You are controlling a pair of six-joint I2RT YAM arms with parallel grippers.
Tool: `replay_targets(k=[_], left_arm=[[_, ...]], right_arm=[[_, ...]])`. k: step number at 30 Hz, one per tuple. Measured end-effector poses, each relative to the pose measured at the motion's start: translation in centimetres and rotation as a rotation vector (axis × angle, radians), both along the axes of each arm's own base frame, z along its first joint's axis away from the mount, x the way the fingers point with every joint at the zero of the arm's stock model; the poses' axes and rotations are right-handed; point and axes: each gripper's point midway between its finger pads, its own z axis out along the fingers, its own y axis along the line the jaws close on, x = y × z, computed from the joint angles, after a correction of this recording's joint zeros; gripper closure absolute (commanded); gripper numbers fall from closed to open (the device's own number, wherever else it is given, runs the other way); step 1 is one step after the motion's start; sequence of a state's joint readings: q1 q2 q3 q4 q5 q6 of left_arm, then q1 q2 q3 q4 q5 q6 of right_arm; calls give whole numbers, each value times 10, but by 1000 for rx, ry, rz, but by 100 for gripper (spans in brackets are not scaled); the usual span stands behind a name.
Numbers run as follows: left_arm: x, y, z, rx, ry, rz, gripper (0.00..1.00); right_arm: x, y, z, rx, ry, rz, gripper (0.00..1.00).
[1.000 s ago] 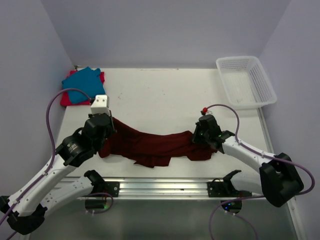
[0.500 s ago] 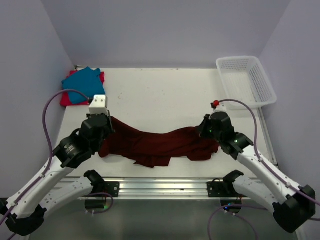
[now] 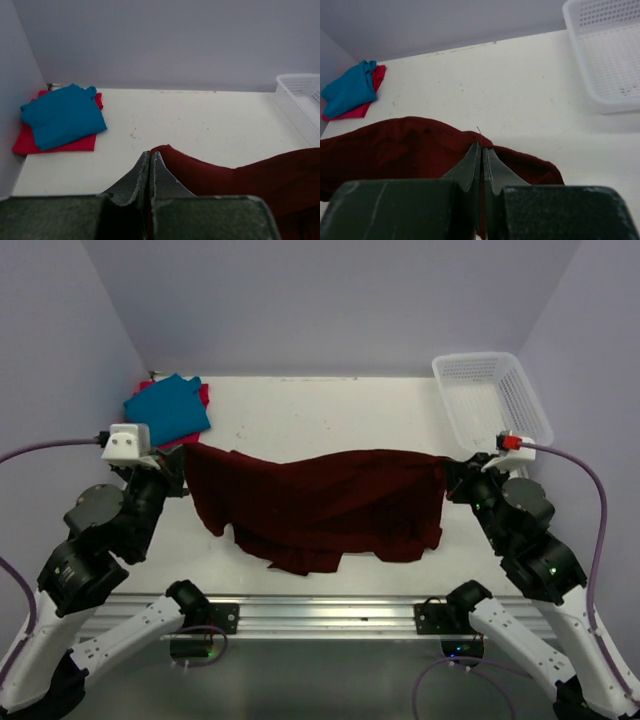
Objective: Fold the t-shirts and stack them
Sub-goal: Flatten out the tshirt
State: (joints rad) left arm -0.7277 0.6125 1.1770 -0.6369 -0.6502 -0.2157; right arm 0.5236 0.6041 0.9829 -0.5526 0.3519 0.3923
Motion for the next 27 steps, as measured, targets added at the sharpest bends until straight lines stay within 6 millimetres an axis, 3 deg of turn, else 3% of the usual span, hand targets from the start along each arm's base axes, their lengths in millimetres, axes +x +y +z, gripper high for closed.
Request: replay_targets(k=[6, 11, 14, 16, 20, 24, 27], left_arm=[[-34, 14, 52, -61, -193, -99, 100], [-62, 13, 91, -99, -325, -214, 100], [-65, 10, 104, -93, -352, -238, 100], [-56, 4, 104, -74, -332, -228, 100], [-4, -27, 74, 1, -194, -211, 100], [60, -64, 13, 118, 10, -190, 100], [95, -84, -25, 192, 122, -173, 100]], right_arm=[[-23, -23, 25, -28, -119, -22, 100], [-38, -35, 46, -59, -200, -19, 100], [-41, -42, 62, -81, -218, -38, 100], [-32, -42, 67, -113, -186, -58, 100], [12, -27, 61, -197, -60, -101, 100], [60, -5, 17, -313, 101, -111, 100], [91, 9, -17, -396, 218, -111, 100]])
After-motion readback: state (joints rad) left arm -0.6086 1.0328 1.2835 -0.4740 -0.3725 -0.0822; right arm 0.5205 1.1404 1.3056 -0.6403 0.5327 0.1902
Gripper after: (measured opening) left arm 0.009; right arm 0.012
